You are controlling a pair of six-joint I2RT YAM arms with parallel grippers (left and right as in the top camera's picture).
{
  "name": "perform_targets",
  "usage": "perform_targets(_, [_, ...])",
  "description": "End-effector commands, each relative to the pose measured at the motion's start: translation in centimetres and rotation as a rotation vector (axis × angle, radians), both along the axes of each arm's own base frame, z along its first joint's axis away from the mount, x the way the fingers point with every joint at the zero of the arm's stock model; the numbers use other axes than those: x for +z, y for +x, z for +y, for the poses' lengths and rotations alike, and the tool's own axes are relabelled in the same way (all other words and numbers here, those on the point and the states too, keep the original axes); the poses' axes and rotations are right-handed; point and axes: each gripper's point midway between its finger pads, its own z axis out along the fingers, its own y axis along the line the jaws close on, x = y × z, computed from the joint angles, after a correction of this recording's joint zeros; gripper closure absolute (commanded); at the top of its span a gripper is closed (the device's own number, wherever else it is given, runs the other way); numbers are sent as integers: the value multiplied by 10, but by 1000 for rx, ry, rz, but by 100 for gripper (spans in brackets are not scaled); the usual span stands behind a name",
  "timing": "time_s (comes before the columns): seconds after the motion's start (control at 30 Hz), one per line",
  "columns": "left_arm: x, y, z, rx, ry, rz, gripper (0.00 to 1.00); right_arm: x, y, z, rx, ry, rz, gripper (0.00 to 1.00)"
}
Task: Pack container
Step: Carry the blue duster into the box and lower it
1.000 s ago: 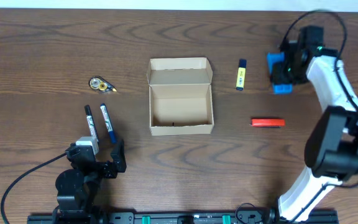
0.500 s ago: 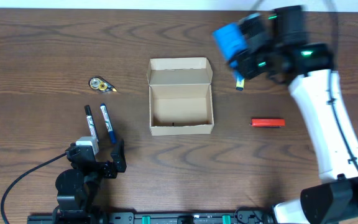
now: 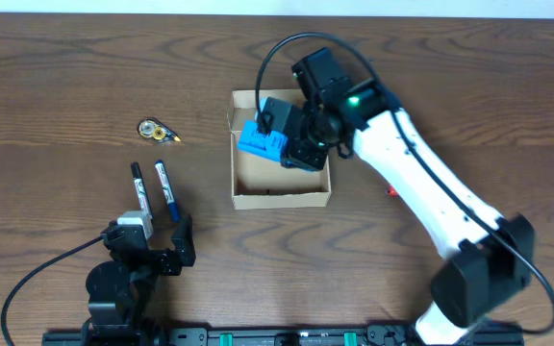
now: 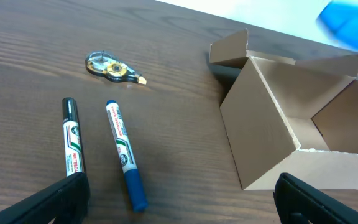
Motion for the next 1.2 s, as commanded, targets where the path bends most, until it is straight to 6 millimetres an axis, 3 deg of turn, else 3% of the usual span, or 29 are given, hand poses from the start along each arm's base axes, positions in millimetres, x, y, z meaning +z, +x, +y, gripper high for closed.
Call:
perform_targets(0.0, [-8,0,0,6,-15,17,5,-31,-1,1,86,-59,29,55])
perform_targets(0.37, [-8,0,0,6,-15,17,5,-58,5,5,200,-91,29,52])
perform_targets(0.67, [-8,0,0,6,-15,17,5,-64,13,10,223,-82,-1,50])
perform_targets(1.17, [-8,0,0,6,-15,17,5,-67,-13,6,247,-102,101,49])
